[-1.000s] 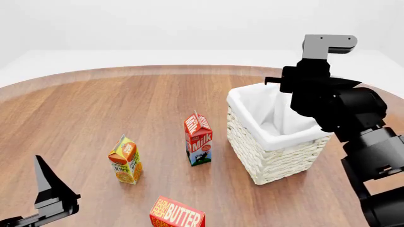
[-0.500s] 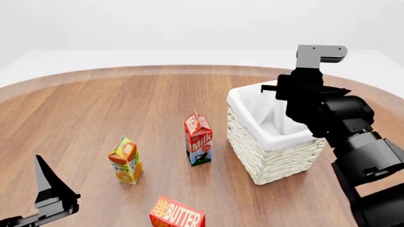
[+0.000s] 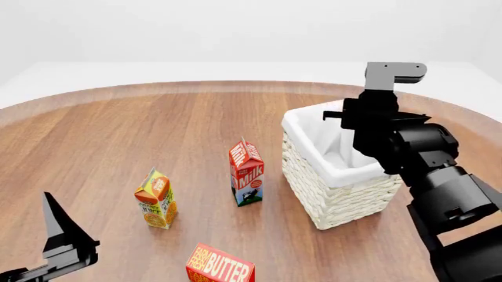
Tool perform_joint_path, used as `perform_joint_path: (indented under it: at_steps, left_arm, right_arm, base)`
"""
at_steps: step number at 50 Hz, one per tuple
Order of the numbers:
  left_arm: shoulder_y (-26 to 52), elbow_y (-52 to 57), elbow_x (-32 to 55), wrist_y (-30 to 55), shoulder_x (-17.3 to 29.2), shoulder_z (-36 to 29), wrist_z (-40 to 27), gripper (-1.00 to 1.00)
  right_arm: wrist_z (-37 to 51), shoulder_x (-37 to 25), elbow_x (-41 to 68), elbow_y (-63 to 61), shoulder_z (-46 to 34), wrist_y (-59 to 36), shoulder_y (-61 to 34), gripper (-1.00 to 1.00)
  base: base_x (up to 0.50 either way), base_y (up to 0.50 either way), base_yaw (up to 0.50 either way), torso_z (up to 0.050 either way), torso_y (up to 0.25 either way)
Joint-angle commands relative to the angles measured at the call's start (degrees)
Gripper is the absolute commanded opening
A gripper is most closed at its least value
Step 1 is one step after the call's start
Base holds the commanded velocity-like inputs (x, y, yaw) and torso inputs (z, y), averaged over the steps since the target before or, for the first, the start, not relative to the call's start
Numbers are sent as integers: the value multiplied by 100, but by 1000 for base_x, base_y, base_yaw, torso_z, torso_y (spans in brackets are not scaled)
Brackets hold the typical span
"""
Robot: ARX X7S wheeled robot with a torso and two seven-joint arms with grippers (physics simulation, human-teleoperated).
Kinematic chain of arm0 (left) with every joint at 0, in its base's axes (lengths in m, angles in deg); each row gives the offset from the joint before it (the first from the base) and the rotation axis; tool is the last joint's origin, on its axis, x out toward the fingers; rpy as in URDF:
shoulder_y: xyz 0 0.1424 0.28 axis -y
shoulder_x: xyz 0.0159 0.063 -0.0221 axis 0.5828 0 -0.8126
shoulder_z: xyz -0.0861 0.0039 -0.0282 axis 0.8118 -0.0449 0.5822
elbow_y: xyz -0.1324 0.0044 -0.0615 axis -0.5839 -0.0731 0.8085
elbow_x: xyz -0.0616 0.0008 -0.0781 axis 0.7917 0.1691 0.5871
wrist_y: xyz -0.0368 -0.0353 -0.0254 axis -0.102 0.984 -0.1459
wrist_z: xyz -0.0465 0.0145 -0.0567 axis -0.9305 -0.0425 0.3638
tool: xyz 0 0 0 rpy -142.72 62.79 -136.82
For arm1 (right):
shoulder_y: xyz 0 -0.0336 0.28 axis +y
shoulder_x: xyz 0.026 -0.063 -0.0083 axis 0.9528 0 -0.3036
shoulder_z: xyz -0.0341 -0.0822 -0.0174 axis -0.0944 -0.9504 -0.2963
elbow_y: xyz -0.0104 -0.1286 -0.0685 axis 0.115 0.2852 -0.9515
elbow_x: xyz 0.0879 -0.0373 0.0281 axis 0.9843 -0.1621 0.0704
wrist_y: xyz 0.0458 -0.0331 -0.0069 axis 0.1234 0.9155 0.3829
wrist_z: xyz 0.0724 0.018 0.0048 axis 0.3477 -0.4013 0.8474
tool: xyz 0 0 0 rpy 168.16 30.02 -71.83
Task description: Pick up the cream cheese box and the butter, and put them in the basket.
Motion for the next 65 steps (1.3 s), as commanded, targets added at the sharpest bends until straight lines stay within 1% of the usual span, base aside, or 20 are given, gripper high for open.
perform_joint_path:
  at_steps: [1,18,46,56,57,65]
  left_arm:
    - [38,-10,4,21,6,-13,-8,100]
    - [25,-19,17,10,19,-10,-17,100]
    - [59,-18,25,41,45,-22,-35,100]
    - [51,-10,30,43,55,-18,-44,100]
    - [49,-11,31,40,55,-17,-44,100]
    - [52,-2,31,47,63,-14,-53,100]
  right_arm:
    - [-20,9,-208,-8,11,1,-49,-100]
    - [-255,198,-308,-12,-152,-45,-93,-100]
    - [-129,127,-359,48,-108,-7,-93,-100]
    - [-193,299,-450,274,-168,80,-123,-100]
    - [-211,296,-459,240,-191,59,-122,100]
    - [-129,167,-366,-23,-133,-70,-93,100]
  base:
    - [0,0,0,0,0]
    - [0,0,0,0,1]
    - [0,0,0,0,0]
    - [0,0,0,0,1]
    - [0,0,0,0,0]
    - [0,0,0,0,0]
